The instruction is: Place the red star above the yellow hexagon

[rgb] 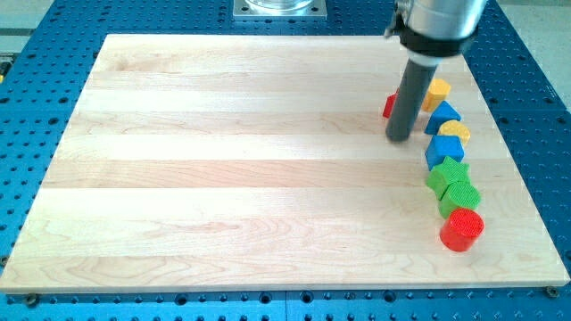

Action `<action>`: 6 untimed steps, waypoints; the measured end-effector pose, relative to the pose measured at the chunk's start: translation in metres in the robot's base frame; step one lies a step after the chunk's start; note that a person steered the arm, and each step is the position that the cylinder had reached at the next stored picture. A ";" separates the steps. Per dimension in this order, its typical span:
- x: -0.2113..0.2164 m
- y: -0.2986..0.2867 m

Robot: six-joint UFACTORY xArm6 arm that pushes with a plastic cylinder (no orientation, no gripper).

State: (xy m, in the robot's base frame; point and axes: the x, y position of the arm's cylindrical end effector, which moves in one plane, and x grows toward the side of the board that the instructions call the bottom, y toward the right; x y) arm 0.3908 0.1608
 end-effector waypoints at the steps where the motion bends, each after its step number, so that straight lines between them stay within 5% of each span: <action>1: -0.036 0.000; 3: -0.076 -0.030; 4: -0.096 0.032; 6: -0.117 0.040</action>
